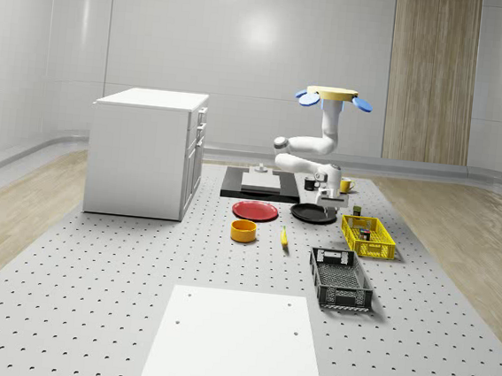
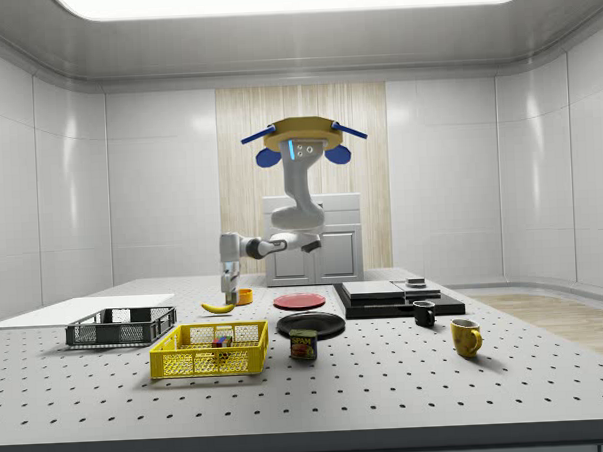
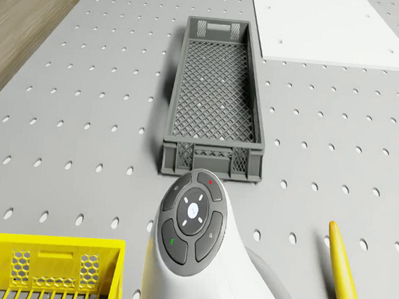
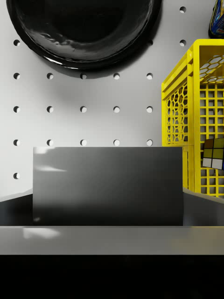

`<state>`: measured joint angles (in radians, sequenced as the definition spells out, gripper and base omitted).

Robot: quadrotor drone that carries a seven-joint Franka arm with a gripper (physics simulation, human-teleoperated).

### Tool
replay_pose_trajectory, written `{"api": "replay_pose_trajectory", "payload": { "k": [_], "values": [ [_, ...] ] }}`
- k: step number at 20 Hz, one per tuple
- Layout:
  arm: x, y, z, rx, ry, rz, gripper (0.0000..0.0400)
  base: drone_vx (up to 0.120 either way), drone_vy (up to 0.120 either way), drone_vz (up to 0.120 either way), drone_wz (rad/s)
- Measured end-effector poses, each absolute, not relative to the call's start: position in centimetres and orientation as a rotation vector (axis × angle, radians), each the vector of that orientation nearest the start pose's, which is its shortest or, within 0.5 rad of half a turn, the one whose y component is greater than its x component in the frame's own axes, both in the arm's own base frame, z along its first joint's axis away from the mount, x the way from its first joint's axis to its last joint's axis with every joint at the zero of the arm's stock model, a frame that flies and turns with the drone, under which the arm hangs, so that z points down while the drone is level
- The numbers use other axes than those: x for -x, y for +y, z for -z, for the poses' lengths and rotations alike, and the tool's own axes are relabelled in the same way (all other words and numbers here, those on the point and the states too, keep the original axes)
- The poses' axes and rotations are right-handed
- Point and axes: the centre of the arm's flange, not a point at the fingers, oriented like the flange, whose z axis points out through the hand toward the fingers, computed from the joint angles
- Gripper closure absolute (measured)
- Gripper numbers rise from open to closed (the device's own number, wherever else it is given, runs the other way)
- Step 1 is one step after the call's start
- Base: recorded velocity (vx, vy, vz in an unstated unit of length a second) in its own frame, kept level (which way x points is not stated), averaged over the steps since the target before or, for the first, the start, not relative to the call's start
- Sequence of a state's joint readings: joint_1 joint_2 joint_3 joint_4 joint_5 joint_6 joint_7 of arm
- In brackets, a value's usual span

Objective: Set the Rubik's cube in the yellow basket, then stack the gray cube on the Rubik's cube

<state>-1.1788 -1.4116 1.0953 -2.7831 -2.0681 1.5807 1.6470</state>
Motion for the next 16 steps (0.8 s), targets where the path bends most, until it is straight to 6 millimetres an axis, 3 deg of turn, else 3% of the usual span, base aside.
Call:
{"api": "replay_pose_trajectory", "payload": {
  "k": [16],
  "values": [
    [-31.28, 0.00, -57.08, 0.000, -0.002, -0.786, 0.0150, 0.000, 0.120, 0.000, 0.000]
  ]
}}
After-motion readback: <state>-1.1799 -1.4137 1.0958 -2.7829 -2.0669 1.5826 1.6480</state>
